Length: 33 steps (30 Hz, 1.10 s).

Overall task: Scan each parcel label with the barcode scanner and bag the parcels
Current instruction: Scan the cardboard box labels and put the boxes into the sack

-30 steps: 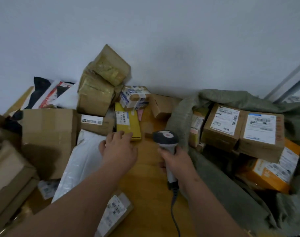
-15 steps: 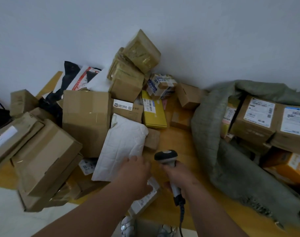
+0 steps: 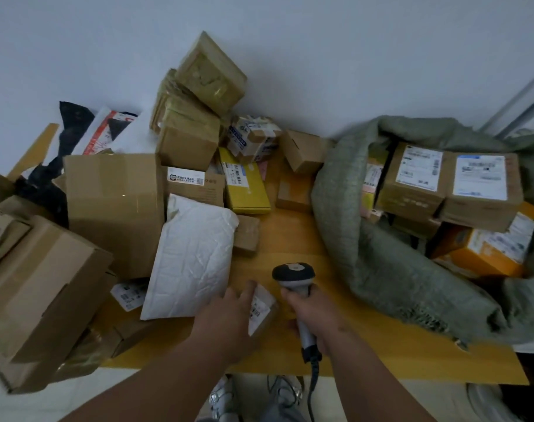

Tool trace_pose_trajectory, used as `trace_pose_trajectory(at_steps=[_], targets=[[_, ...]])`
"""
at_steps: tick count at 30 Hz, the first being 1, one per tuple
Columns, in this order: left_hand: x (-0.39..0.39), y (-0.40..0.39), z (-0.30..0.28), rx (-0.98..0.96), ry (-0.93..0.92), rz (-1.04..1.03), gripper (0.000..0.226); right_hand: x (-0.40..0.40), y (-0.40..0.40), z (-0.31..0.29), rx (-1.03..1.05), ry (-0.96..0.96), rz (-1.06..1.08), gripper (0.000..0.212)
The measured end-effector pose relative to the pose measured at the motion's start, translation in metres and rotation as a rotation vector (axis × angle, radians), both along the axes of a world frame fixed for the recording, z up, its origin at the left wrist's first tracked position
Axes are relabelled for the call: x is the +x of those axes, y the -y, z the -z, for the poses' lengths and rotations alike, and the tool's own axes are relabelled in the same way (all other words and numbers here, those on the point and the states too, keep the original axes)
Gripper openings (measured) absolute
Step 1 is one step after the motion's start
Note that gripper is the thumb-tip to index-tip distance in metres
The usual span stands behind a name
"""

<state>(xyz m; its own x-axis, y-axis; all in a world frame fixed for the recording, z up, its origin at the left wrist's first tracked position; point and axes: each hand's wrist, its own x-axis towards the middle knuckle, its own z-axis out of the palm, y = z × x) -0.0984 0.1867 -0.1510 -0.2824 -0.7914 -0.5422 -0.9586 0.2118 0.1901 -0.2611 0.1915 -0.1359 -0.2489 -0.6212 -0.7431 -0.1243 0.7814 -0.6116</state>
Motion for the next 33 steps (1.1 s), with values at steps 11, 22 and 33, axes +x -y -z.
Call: trace_pose_trajectory(at_steps=[11,22,33], targets=[[-0.061,0.034,-0.041,-0.068,-0.463,-0.429,0.098,-0.038,0.03,-0.031,-0.259,0.152,0.289,0.041],[-0.082,0.048,-0.073,0.258,-0.86,-0.623,0.063,-0.079,0.036,-0.051,-0.353,0.236,0.343,0.037],[-0.091,0.061,-0.074,-0.083,-0.934,-0.773,0.065,-0.101,0.026,-0.082,-0.395,0.233,0.097,0.012]])
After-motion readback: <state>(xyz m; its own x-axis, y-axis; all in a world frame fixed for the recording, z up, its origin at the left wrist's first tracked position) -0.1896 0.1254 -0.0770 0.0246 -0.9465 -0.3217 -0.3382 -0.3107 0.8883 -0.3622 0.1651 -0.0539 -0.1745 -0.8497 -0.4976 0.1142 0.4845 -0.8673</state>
